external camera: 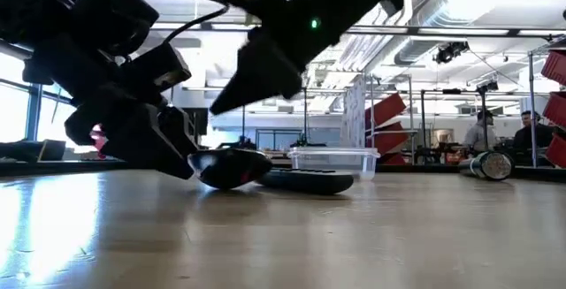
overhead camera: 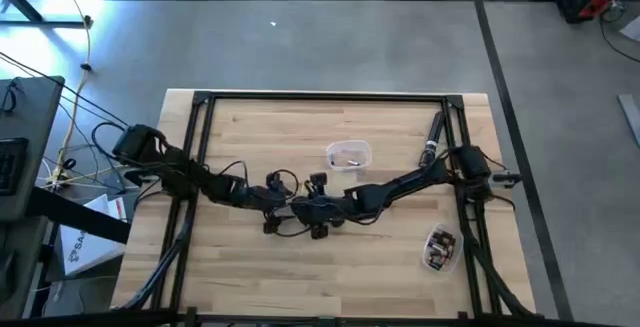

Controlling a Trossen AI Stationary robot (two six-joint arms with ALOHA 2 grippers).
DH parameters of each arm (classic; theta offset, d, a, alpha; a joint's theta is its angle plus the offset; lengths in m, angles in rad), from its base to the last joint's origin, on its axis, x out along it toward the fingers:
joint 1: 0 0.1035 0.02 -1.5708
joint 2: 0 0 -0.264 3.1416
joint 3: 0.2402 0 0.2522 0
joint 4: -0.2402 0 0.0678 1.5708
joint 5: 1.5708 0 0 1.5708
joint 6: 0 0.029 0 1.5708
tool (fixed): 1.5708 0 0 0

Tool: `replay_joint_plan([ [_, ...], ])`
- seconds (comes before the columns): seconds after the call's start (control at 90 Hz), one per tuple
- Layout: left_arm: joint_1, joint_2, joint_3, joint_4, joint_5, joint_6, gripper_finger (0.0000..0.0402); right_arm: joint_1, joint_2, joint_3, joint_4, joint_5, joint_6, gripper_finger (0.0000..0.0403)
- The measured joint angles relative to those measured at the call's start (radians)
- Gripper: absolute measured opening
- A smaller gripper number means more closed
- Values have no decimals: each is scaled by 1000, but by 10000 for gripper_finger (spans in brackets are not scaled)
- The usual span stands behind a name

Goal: Insert battery
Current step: Insert the black battery into the computer mouse

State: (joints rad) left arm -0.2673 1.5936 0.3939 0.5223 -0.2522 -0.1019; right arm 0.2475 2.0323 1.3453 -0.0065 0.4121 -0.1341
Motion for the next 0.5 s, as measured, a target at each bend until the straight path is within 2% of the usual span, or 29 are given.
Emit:
replay_joint_plan([
  [0.122, -31, 0, 0, 0, 2, 0, 316, 27, 2, 0, -17, -13, 94, 5],
  [0.222, -56, 0, 0, 0, -8, 0, 316, 53, 2, 0, -13, -15, 179, 30],
  [0.5, -93, 0, 0, -2, -64, -24, 316, 90, 2, 0, -93, 3, 350, 165],
])
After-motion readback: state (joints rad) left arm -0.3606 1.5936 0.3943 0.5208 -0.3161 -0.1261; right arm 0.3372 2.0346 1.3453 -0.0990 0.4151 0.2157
